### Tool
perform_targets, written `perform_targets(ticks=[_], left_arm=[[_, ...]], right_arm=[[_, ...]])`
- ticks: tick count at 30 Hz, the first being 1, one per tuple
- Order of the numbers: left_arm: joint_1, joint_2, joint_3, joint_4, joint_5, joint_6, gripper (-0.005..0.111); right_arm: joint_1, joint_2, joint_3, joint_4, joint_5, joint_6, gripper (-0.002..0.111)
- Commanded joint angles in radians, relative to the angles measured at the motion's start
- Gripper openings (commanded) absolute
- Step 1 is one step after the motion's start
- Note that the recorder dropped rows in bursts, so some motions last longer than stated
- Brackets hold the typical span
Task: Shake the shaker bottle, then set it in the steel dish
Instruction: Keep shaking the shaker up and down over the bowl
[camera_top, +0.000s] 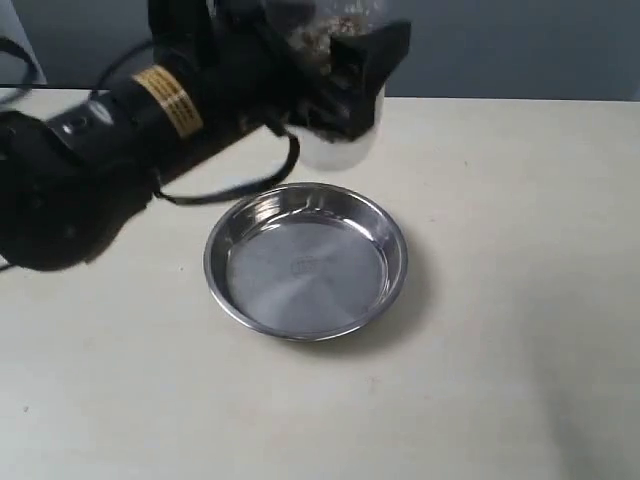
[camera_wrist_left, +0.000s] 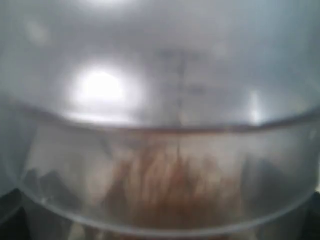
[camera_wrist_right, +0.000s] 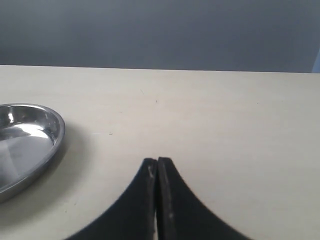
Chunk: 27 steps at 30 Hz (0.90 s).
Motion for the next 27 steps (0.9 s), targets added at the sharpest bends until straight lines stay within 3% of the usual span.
perform_targets(ticks=[1,3,5,8,9,11,14,15,17,19,20,22,24,26,27], left_arm=[[0.003,0.006,0.011,0.098,-0.230,0.014,0.000],[0.003,-0.076,-0.105,0.123,-0.194,0.021,0.000],[0.014,-0.120,-0.192,0.078,0.072,0.048,0.000],[0.047,-0.035,-0.126,0.004,0.265,0.040,0.000],[0.049,0.006,-0.086,-0.021,0.246,0.012,0.000],[0.047,0.065,-0.012,0.017,0.072,-0.106,0.000],[0.046,0.007,-0.075,0.144,-0.216,-0.172,0.000],[0.046,-0.030,-0.125,0.162,-0.189,-0.164,0.000],[0.048,-0.076,-0.229,0.146,0.072,-0.086,0.000],[0.057,-0.052,-0.221,0.129,0.257,-0.080,0.000],[0.061,-0.016,-0.177,0.119,0.276,-0.087,0.000],[0.056,0.046,-0.085,0.105,0.164,-0.118,0.000],[0.047,0.048,-0.039,0.148,-0.056,-0.116,0.000],[0.047,-0.012,-0.086,0.168,-0.156,-0.098,0.000],[0.047,-0.047,-0.131,0.165,-0.125,-0.069,0.000]], right_arm=[[0.004,-0.004,0.001,0.001,-0.011,0.000,-0.001],[0.004,-0.004,0.001,0.001,-0.011,0.000,-0.001],[0.004,-0.004,0.001,0.001,-0.011,0.000,-0.001],[0.004,-0.004,0.001,0.001,-0.011,0.000,-0.001],[0.004,-0.004,0.001,0.001,-0.011,0.000,-0.001],[0.004,-0.004,0.001,0.001,-0.011,0.000,-0.001],[0.004,-0.004,0.001,-0.001,-0.011,0.000,-0.001],[0.004,-0.004,0.001,-0.001,-0.011,0.000,-0.001],[0.004,-0.004,0.001,0.000,-0.011,0.000,-0.001],[0.004,-0.004,0.001,0.000,-0.011,0.000,-0.001],[0.004,-0.004,0.001,0.000,-0.011,0.000,-0.001],[0.004,-0.004,0.001,0.000,-0.011,0.000,-0.001],[0.004,-0.004,0.001,0.000,-0.011,0.000,-0.001],[0.004,-0.004,0.001,0.000,-0.011,0.000,-0.001],[0.004,-0.004,0.001,0.000,-0.011,0.000,-0.001]])
